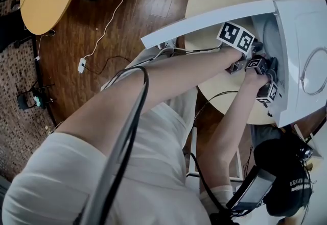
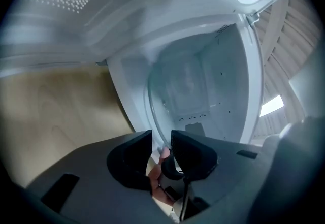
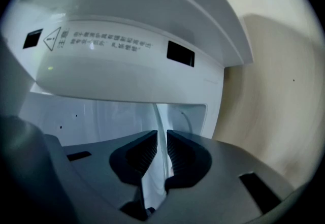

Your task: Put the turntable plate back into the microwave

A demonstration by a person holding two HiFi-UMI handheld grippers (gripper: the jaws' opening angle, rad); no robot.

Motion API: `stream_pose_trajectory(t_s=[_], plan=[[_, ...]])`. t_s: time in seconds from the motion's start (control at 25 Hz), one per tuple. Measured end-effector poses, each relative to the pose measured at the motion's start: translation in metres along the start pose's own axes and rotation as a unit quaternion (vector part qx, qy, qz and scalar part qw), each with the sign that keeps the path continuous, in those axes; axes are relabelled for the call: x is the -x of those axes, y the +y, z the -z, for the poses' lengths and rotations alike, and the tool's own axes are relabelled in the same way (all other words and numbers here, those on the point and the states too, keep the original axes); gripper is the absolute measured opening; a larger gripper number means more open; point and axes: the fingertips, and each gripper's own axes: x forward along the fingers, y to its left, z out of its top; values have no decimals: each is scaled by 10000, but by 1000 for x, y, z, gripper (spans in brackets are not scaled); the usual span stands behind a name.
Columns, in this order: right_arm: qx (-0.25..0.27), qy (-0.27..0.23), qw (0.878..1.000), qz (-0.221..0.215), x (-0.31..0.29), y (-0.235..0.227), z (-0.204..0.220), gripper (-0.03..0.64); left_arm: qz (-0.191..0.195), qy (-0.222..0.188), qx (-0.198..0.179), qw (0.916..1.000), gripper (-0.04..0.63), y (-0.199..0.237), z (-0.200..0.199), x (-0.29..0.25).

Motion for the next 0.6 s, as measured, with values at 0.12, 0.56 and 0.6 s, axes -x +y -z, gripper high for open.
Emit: stream_pose_trajectory(t_s=[0.12, 0.56, 0.6], plan=[[-80, 97, 9999, -24, 1, 0, 3, 44, -31, 98, 4, 9999, 101, -1, 3, -13], [7, 774, 9969, 156, 6, -4, 22, 44, -251, -17, 280, 9993, 98, 8, -19, -30], [49, 898, 9958, 175, 6, -4, 26, 44, -300, -65, 348, 9989, 87, 11, -22, -30]])
